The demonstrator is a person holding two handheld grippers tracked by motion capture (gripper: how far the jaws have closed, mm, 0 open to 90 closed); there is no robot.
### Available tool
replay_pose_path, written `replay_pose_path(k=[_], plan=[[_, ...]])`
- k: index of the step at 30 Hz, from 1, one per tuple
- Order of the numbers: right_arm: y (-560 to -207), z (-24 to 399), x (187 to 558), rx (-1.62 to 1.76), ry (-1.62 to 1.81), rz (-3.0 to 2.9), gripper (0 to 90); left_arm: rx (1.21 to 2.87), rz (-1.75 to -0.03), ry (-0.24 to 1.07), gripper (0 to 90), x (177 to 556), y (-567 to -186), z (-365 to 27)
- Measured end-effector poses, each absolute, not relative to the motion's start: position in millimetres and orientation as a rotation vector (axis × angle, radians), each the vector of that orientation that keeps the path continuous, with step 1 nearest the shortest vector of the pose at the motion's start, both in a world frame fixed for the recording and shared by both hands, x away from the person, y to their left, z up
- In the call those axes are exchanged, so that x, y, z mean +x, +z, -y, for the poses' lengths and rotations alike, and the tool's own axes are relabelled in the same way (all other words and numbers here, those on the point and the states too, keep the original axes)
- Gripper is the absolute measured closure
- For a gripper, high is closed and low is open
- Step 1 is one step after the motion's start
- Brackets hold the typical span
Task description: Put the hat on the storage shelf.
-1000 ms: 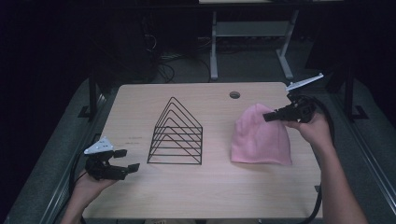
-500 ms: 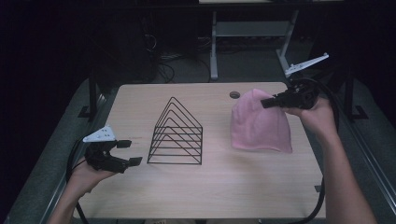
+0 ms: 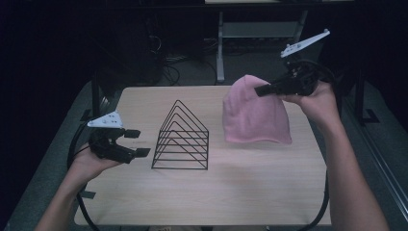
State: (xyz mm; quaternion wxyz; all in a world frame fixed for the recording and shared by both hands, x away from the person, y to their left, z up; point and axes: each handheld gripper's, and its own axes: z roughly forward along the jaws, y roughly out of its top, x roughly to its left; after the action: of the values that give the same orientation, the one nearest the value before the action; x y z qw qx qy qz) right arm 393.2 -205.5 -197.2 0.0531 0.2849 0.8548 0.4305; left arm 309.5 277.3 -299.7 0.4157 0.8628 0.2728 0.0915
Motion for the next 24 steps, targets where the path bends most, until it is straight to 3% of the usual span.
replay_pose_path(k=[24], plan=[[-136, 119, 398, 0.596, 1.375, -2.651, 79.3, 2.163, -0.645, 0.193, 22.2, 328, -273, -258]])
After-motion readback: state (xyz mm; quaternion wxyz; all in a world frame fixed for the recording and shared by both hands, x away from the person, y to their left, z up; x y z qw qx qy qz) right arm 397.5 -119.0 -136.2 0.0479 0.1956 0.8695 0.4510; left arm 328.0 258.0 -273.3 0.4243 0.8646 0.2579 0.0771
